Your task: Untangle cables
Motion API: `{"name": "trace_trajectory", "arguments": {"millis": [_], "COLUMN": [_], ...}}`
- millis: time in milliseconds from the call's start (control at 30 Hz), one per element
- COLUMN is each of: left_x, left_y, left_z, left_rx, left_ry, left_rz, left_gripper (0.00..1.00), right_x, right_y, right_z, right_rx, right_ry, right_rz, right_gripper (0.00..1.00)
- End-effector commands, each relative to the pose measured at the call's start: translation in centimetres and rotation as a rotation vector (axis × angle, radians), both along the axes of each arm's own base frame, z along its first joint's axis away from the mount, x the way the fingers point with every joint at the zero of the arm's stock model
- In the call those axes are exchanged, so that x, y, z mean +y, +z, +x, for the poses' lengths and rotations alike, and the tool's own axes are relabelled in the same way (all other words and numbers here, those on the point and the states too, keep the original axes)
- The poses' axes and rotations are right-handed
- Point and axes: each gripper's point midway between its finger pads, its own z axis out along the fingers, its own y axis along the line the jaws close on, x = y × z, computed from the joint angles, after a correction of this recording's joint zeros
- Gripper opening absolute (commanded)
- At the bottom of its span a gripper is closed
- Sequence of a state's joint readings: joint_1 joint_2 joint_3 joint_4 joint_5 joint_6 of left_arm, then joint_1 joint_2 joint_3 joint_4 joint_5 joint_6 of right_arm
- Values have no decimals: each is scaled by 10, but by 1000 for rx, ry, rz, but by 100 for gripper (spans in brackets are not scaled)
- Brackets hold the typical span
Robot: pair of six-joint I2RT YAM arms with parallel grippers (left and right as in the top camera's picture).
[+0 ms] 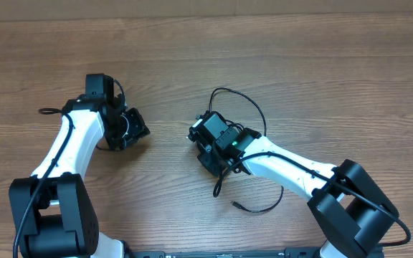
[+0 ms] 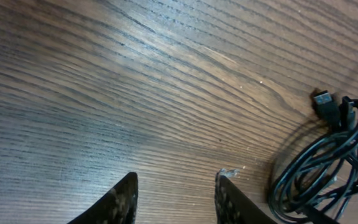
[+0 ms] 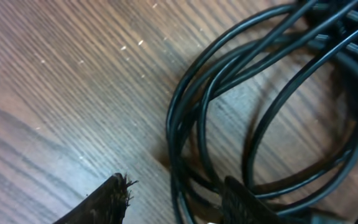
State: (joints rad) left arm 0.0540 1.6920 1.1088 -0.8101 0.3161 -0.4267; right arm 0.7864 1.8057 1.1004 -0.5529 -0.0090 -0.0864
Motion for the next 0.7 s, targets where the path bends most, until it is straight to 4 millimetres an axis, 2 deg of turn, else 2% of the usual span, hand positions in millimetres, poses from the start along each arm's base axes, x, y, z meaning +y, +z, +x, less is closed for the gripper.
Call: {"name": "trace_trajectory", "arguments": {"millis": [0,33,67,167,333,567,667], "left_x": [-6,-6,-7,-11,-16,-24,-26], "left_y": [3,3,3,2,3,3,3], "left_z": [-1,-1,-1,-2,0,-1,0], "left_rx": [-13,-13,-13,-12,-24,-27,-30], "left_ry": [-4,-7,-10,-21,-37,-60,-67], "left_rz": [-18,-18,-17,-14,-14,-14,-14], "left_gripper": [50,67,69,70,71,72,72], "right_x": [3,4,5,7,12,1,0], "right_y": [5,5,5,6,3,-28,-32], "right_z": [10,11,11,12,8,-1,-3], "right_rx": [-61,-65,-68,-70,-53,-19,-14], "right_ry": [41,41,41,43,57,55,55], "right_rz": [-13,-9,-6,0,29,-10,-14], "right_gripper": [47,47,47,43,41,41,33]}}
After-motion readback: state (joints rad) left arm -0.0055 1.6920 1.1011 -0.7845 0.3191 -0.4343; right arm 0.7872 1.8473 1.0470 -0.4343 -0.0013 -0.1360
